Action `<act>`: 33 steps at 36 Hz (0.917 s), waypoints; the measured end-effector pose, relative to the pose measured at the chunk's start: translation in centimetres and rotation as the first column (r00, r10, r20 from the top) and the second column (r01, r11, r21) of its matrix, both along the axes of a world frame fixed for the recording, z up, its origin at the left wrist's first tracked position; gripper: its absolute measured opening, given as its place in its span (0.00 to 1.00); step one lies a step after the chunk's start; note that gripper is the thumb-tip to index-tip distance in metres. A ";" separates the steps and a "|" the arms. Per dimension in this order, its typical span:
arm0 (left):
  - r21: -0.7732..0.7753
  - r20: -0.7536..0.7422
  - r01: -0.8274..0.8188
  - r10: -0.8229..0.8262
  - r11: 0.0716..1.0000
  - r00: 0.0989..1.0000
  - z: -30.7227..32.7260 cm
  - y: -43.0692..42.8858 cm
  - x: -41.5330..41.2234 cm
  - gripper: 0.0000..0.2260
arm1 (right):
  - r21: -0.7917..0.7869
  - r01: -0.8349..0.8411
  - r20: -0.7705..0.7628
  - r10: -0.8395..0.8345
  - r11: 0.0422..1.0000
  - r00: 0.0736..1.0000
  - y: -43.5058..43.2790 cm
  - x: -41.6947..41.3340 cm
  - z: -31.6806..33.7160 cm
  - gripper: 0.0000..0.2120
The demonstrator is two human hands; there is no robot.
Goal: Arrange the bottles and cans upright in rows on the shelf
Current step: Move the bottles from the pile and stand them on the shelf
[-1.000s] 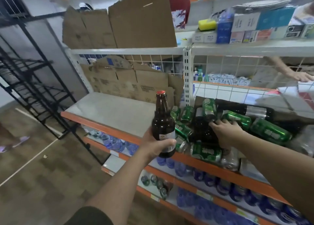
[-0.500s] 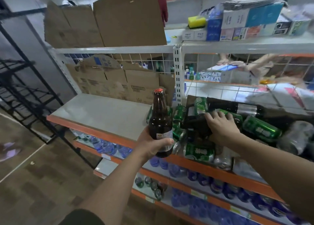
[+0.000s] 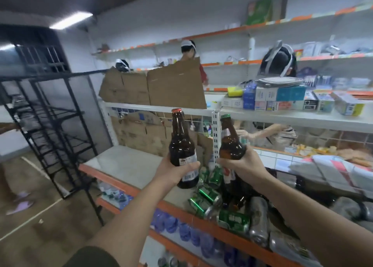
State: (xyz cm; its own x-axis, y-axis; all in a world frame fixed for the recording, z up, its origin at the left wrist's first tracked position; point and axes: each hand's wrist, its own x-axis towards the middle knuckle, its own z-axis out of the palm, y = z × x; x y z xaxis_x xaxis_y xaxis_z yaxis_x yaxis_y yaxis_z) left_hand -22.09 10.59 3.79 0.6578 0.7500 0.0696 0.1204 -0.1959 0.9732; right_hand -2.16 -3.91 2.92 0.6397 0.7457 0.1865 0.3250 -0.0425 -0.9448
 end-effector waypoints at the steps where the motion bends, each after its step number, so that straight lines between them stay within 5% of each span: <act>1: 0.004 0.001 -0.033 0.033 0.999 0.999 0.3 -0.1 -0.6 0.32 | 0.019 -0.022 -0.019 0.023 1.000 1.000 0.4 -0.6 0.2 0.18; 5: 0.012 0.033 -0.183 0.183 0.983 0.983 0.6 0.1 -2.9 0.23 | 0.054 -0.070 -0.054 0.073 0.996 0.996 2.4 -3.1 0.4 0.16; 10: -0.014 0.084 -0.326 0.326 0.945 0.941 0.9 2.0 -6.8 0.23 | 0.023 -0.094 -0.076 0.095 0.995 0.993 6.1 -5.8 0.3 0.31; 16: 0.076 0.046 -0.444 0.442 0.893 0.896 0.2 8.0 -13.8 0.25 | 0.042 -0.097 -0.113 0.101 0.994 0.988 12.9 -11.2 0.8 0.30; 33: 0.042 -0.001 -0.473 0.474 0.880 0.881 0.6 23.1 -24.1 0.23 | -0.004 -0.172 -0.210 0.167 0.985 0.963 28.9 -20.7 1.8 0.32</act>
State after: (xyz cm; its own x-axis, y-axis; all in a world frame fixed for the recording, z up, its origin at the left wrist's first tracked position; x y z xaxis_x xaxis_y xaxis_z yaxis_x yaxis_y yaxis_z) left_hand -46.24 33.69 4.38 0.2259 0.9690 0.1004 0.2186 -0.1509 0.9641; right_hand -22.84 25.03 4.74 0.5264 0.8490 0.0452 0.1254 -0.0250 -0.9918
